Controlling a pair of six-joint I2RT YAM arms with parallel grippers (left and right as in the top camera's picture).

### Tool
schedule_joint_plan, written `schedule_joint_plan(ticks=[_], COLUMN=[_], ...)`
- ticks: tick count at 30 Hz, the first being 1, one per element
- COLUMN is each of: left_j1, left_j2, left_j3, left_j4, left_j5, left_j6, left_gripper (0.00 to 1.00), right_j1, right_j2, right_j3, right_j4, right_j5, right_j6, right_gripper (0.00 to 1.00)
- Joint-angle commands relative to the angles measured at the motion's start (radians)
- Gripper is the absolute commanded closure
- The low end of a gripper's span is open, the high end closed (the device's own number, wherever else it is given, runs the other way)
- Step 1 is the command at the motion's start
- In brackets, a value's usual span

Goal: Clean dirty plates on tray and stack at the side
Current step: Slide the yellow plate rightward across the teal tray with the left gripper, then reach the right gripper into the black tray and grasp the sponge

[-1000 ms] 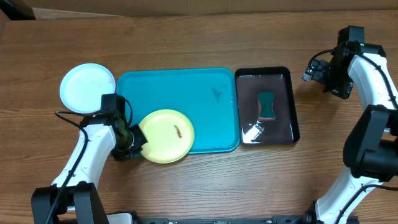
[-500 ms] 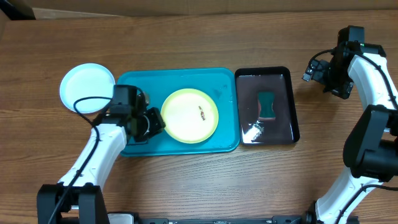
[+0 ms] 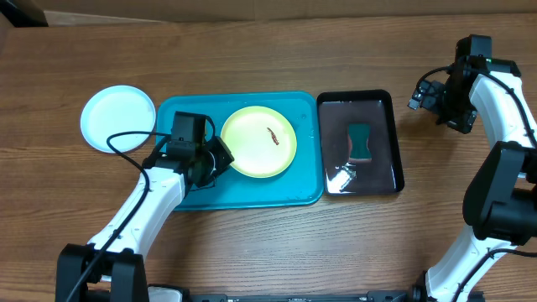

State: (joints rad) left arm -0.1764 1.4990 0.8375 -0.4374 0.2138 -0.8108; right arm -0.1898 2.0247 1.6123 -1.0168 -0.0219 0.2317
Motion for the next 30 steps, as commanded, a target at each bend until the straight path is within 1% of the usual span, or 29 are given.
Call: schedule_joint_plan(ticks=[1, 13, 14, 16, 21, 28, 30], left_j1=[-0.035, -0.052, -0.052, -0.052, -0.053, -0.053, -0.042], left_j2=[0.044, 0.078, 0.078, 0.078, 0.088, 0.153, 0.163], left_j3=[0.003, 0.003, 0.003, 0.003, 0.002, 0.002, 0.002], left_j4=[0.006, 0.048, 0.049, 0.049, 0.049, 0.060, 0.079], left_j5=[-0.031, -0.095, -0.095, -0.095, -0.095, -0.095, -0.085], left_j6=[-0.055, -0.045, -0.025, -0.010, 0.034, 0.058, 0.102], left_gripper=[0.96, 0.96, 0.94, 0.86, 0.79, 0.77, 0.75], right_j1=[-0.004, -0.004, -0.004, -0.004, -0.004, -0.004, -0.004], right_j2=[-0.021, -0.021, -0.021, -0.021, -0.021, -0.021, -0.021], right_j3=[0.017, 0.017, 0.017, 0.017, 0.017, 0.017, 0.017], right_j4=[0.002, 0.002, 0.002, 0.002, 0.002, 0.003, -0.010], right_j5=[0.002, 0.002, 0.002, 0.002, 0.002, -0.005, -0.083], right_j6=[0.001, 0.001, 0.001, 0.001, 0.001, 0.006, 0.008], right_gripper=[0.00, 0.00, 0.00, 0.00, 0.00, 0.00, 0.00])
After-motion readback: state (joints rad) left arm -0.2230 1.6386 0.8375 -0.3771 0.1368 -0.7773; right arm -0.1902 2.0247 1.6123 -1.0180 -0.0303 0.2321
